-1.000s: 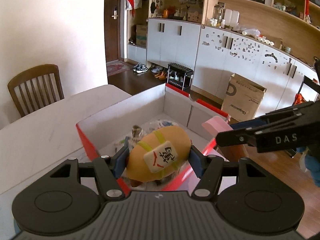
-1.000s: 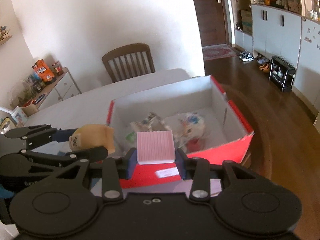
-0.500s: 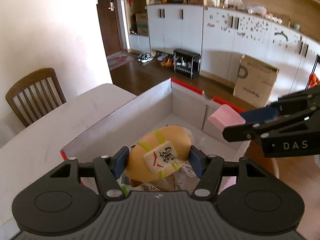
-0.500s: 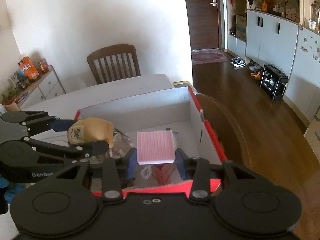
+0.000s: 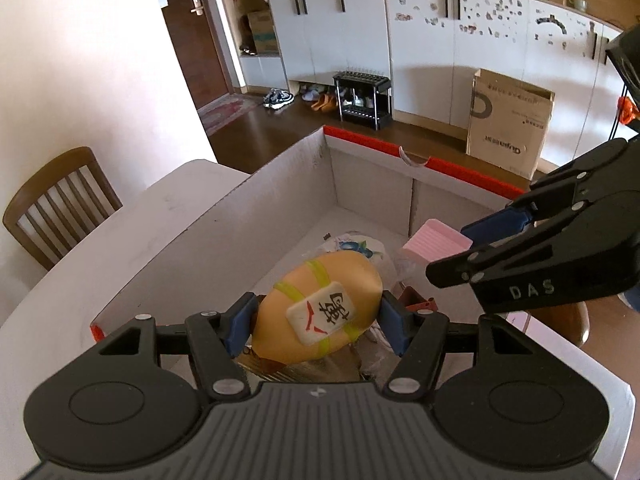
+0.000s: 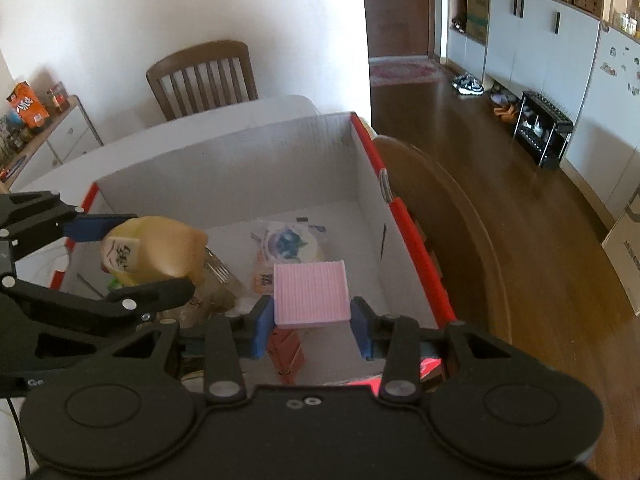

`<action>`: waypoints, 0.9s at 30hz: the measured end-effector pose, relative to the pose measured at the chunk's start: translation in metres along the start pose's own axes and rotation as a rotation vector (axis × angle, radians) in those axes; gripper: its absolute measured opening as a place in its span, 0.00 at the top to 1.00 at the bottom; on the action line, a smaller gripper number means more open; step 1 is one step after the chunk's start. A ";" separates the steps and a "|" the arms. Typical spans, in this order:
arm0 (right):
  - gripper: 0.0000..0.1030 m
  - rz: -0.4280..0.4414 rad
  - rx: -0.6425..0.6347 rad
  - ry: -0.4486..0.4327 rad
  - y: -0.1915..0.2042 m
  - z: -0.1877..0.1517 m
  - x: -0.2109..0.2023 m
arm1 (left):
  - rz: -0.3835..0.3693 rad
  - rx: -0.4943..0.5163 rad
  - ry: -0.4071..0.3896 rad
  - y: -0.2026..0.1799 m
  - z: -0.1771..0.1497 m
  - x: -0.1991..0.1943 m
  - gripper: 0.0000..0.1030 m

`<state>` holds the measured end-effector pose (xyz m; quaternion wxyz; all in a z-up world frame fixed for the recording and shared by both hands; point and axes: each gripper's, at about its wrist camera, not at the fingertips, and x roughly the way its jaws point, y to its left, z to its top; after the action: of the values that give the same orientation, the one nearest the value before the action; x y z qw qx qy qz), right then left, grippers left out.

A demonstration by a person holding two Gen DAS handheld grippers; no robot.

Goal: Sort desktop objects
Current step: 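Carry the yellow bread plush and pink pad over the red box, then open the left tool dropping the bread plush while the right tool releases the pink pad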

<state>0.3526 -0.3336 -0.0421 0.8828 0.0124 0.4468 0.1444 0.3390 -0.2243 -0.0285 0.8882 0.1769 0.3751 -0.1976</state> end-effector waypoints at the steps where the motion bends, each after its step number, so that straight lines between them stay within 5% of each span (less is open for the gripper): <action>1: 0.61 0.001 -0.006 0.005 0.001 -0.001 0.001 | -0.001 0.002 0.002 -0.001 0.000 0.001 0.38; 16: 0.58 -0.001 -0.089 0.014 0.003 0.001 0.002 | -0.028 -0.021 0.068 0.000 -0.006 0.018 0.31; 21: 0.41 0.013 -0.120 -0.001 0.005 -0.001 -0.006 | -0.047 -0.086 0.081 0.011 -0.012 0.019 0.28; 27: 0.36 0.023 -0.139 -0.014 0.006 -0.002 -0.014 | -0.060 -0.091 0.061 0.013 -0.018 0.007 0.23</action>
<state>0.3414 -0.3315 -0.0316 0.8830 -0.0426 0.4292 0.1850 0.3394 -0.2060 -0.0434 0.8772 0.1310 0.4156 -0.2015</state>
